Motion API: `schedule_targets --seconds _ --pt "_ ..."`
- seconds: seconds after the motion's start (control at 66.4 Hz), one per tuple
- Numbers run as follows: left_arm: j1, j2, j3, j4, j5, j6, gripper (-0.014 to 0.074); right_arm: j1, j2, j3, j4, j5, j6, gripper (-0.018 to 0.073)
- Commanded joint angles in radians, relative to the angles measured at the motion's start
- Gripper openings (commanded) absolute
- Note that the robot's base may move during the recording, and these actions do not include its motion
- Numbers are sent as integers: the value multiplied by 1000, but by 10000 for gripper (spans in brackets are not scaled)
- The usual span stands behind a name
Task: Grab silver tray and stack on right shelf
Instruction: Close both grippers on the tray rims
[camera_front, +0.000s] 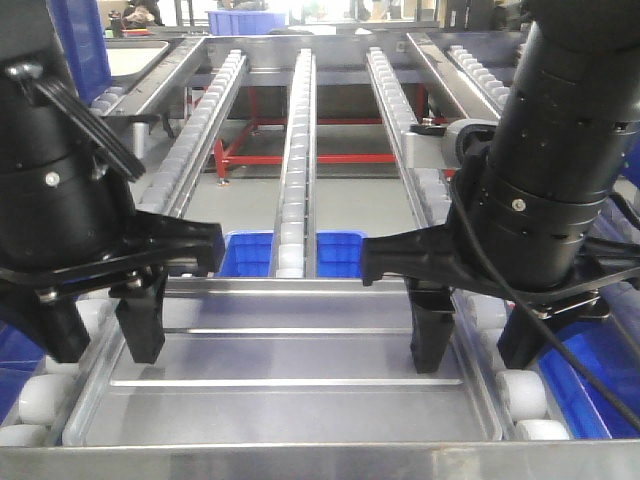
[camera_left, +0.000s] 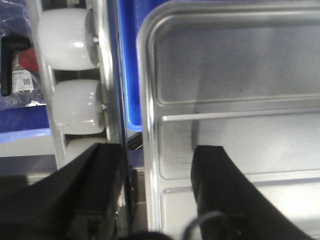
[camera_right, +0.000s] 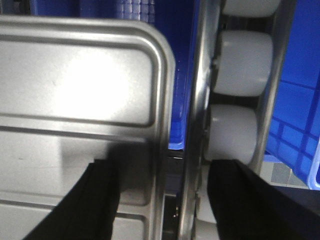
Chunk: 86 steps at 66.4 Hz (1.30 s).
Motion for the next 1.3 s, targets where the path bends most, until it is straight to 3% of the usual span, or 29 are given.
schedule_targets --seconds 0.0,1.281 --pt "1 -23 -27 8 -13 -1 244 -3 -20 -20 -2 -25 2 496" --pt "1 -4 -27 8 -14 -1 244 -3 -20 -20 -1 -26 2 496"
